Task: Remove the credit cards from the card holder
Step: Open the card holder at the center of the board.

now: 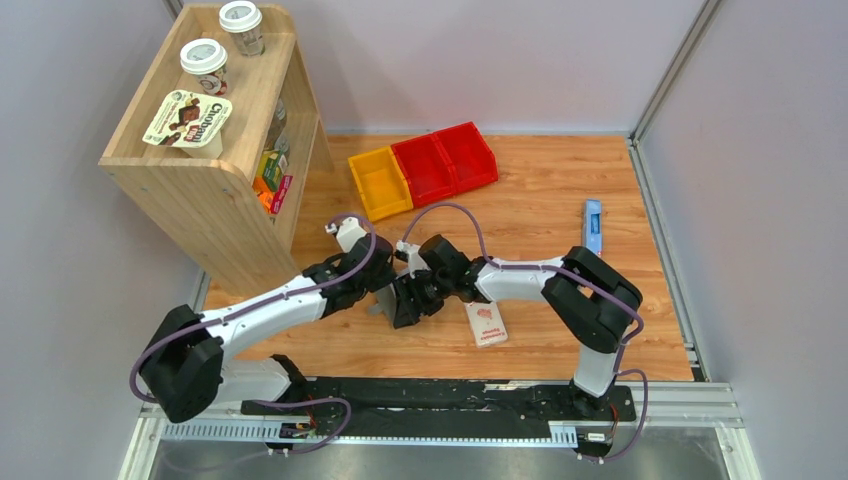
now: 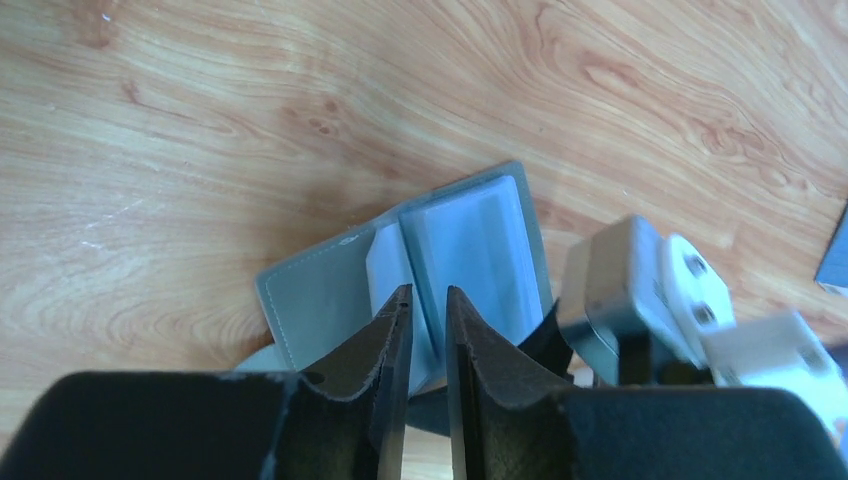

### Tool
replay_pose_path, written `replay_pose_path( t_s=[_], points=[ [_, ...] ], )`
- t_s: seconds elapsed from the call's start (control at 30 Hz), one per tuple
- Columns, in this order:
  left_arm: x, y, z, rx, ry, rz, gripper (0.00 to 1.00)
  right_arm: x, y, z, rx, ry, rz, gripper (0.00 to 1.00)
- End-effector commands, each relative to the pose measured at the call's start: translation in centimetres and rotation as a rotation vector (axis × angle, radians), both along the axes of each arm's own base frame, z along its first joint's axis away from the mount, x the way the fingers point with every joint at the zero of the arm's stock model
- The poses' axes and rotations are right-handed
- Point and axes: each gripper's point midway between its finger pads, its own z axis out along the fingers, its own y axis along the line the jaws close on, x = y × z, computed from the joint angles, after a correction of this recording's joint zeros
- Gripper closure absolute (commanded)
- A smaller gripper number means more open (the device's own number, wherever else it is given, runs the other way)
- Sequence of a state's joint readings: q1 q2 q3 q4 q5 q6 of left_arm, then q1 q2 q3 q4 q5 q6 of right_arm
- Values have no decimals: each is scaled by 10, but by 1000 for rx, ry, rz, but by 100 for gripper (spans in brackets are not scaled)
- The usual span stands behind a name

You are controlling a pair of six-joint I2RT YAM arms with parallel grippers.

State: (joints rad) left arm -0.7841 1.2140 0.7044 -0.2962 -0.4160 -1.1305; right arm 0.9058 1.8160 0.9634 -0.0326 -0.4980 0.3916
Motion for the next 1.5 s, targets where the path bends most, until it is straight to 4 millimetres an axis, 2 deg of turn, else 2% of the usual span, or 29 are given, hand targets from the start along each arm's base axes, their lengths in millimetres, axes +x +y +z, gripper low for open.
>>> replay_pose_path(
  t_s=[0.0,0.1,0.3,0.47,0.57,0.7,1.17,1.47],
  points=[
    [-2,-10,-21,-24,39,-33,75,8,-4,-1,-11,-45,-40,36],
    [-12,-1,-44,14,92,-21,78,13,-5,4,13,-73,-69,37],
    [-32,18,-76,56,157,-3,81,28,-15,26,40,-143,-142,37],
    [-46,29,-93,85,204,0,83,53,-33,51,40,-226,-258,35],
    [-51,31,-95,78,216,-6,83,71,-45,63,38,-264,-325,35],
    [-56,32,-98,75,227,-13,84,85,-55,59,-8,-251,-352,35],
    [-63,30,-104,65,257,-31,85,90,-37,30,-38,-172,-303,36],
    [-63,25,-104,57,259,-45,86,80,-32,40,11,-144,-263,37]
  ],
)
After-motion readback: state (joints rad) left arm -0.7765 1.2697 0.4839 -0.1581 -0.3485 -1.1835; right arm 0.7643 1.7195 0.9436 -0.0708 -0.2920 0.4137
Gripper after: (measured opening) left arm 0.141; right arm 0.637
